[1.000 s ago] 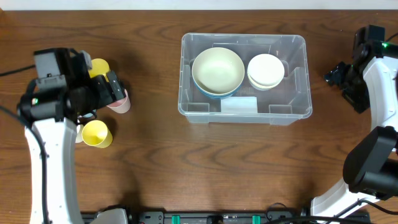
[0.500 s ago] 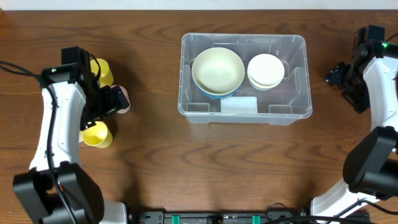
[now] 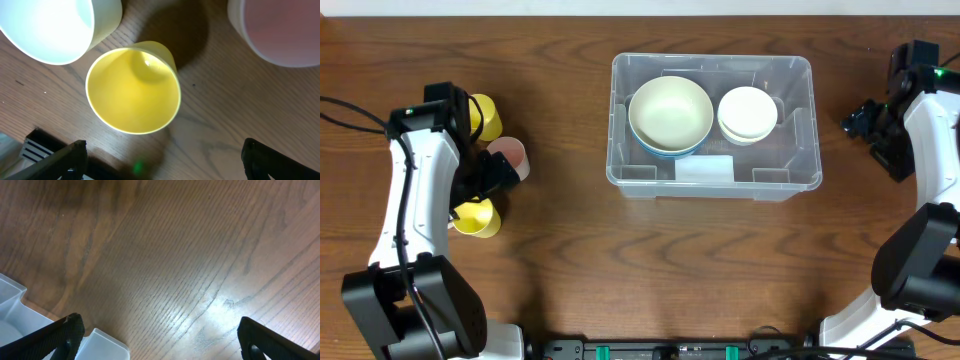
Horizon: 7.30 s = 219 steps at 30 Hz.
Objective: Pack container
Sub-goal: 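Move the left gripper to the yellow cup near the pink cup, then grasp the yellow cup rim with the left gripper and lift, then carry the yellow cup into the bin's front left and lower it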
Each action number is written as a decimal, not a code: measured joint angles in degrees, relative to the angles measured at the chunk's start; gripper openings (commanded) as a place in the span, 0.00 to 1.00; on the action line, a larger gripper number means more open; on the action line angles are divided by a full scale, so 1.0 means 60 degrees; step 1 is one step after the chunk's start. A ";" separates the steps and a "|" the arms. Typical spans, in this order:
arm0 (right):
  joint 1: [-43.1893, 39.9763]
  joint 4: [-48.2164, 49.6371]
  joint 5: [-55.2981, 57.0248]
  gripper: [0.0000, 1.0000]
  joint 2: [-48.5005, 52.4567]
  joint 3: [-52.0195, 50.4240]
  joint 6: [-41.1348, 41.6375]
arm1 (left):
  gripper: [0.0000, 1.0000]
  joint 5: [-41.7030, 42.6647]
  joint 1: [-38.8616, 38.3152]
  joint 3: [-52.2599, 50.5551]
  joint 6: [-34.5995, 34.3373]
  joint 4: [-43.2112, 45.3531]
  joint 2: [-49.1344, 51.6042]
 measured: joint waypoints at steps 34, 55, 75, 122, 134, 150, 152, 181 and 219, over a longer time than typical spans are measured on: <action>0.0000 -0.0004 0.0000 0.99 0.0000 0.0000 0.0000 | 0.18 0.0947 0.0000 -0.2732 0.0175 0.2648 0.0022; 0.0000 0.0000 0.0000 0.99 0.0000 0.0000 0.0000 | 0.06 0.1435 -0.2703 0.0594 0.0455 0.0922 -0.3289; 0.0000 0.0000 0.0000 0.99 0.0000 0.0000 0.0000 | 0.51 -0.0459 -0.3144 0.0280 -0.0426 -0.0437 -0.2404; 0.0000 -0.0004 0.0000 0.99 0.0000 0.0000 0.0000 | 0.06 0.1559 -0.2881 0.0933 0.1169 0.2222 -0.2295; 0.0000 -0.0004 0.0000 0.99 0.0000 0.0000 0.0000 | 0.06 0.1118 -0.6830 0.2834 0.1727 0.3814 -0.2269; 0.0000 -0.0004 0.0000 0.99 0.0000 0.0000 0.0000 | 0.06 0.0703 -0.7603 0.2783 0.2171 0.3213 0.0933; 0.0000 -0.0004 0.0000 0.99 0.0000 0.0000 0.0000 | 0.06 0.0780 -0.7603 0.2783 0.2171 0.3056 0.1118; 0.0000 -0.0004 0.0000 0.99 0.0000 0.0000 0.0000 | 0.06 0.1191 -0.7603 0.2776 0.2419 0.2368 0.2324; 0.0000 0.0000 0.0000 0.99 0.0000 0.0000 0.0000 | 0.06 0.1373 -0.7603 0.2739 0.2594 0.2124 0.2065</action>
